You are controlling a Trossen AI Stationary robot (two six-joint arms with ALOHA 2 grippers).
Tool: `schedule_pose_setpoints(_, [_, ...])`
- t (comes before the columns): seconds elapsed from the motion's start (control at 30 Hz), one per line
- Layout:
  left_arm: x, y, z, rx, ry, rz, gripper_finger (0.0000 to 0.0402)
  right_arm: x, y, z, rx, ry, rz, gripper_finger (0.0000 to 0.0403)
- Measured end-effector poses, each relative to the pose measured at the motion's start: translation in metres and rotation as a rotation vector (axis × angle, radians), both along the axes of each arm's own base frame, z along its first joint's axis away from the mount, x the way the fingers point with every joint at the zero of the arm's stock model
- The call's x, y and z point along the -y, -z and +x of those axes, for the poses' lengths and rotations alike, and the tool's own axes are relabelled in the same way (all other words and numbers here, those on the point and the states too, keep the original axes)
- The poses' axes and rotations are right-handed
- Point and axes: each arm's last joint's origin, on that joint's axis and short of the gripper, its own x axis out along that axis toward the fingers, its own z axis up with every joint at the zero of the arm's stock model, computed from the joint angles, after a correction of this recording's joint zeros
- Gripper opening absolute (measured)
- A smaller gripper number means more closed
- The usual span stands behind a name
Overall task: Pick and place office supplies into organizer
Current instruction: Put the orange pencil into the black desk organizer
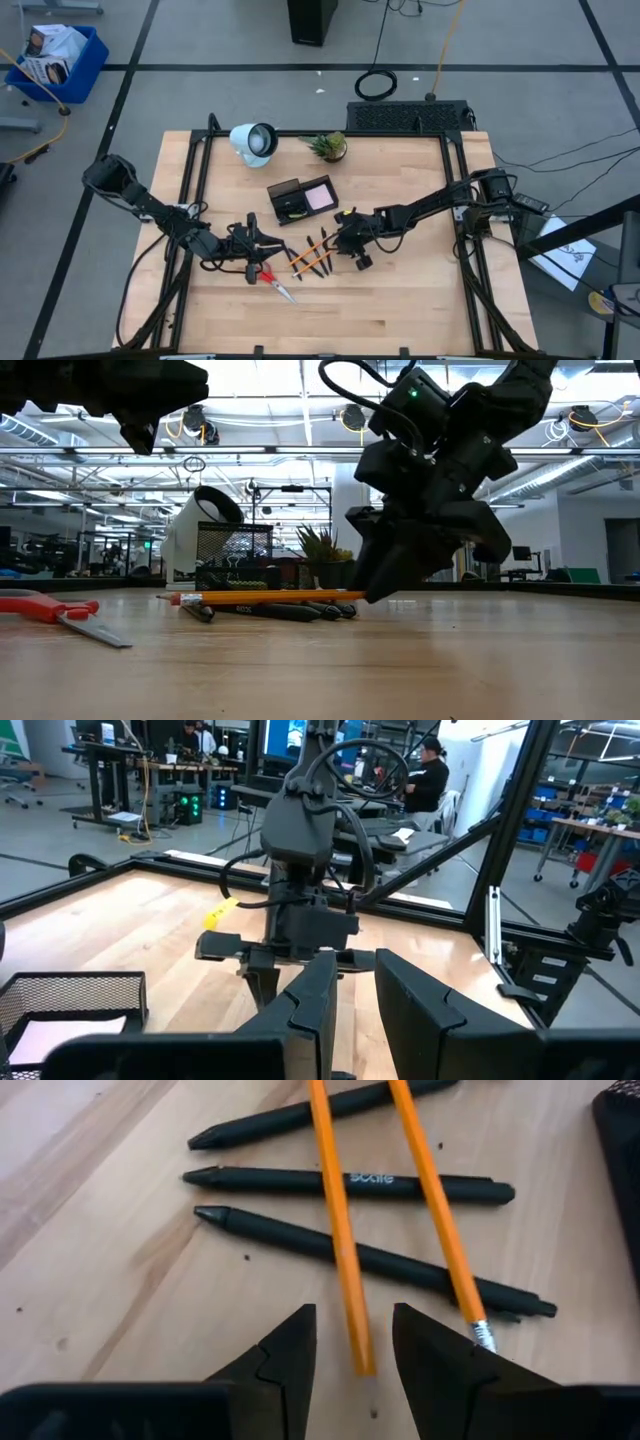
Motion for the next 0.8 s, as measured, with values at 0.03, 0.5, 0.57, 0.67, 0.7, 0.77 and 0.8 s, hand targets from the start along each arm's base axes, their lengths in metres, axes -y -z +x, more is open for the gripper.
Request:
schedule_pose_setpoints(0.03, [0.0, 0.0, 0.0, 0.0, 0.0, 0.0, 0.0076, 0.0001, -0.0004, 0.0004, 0.006, 0.0, 0.0, 0.0123])
schedule_pose_setpoints(0.5, [0.0, 0.0, 0.0, 0.0, 0.0, 0.002, 0.0076, 0.0002, 0.0, 0.0001, 0.003, 0.01, 0.007, 0.0086])
schedule_pose_setpoints(0.57, [0.0, 0.0, 0.0, 0.0, 0.0, 0.002, 0.0076, 0.0004, 0.0011, -0.0009, -0.001, 0.011, 0.006, 0.0072])
schedule_pose_setpoints(0.67, [0.0, 0.0, 0.0, 0.0, 0.0, 0.002, 0.0076, 0.0006, 0.0037, -0.0034, -0.006, 0.014, 0.009, 0.0055])
schedule_pose_setpoints(0.7, [0.0, 0.0, 0.0, 0.0, 0.0, 0.002, 0.0076, 0.0007, 0.0048, -0.0045, -0.011, 0.017, 0.01, 0.0051])
schedule_pose_setpoints(0.77, [0.0, 0.0, 0.0, 0.0, 0.0, 0.002, 0.0076, 0.0009, 0.0067, -0.0063, -0.019, 0.019, 0.012, 0.0042])
schedule_pose_setpoints(0.8, [0.0, 0.0, 0.0, 0.0, 0.0, 0.002, 0.0076, 0.001, 0.0075, -0.0072, -0.021, 0.019, 0.012, 0.0038])
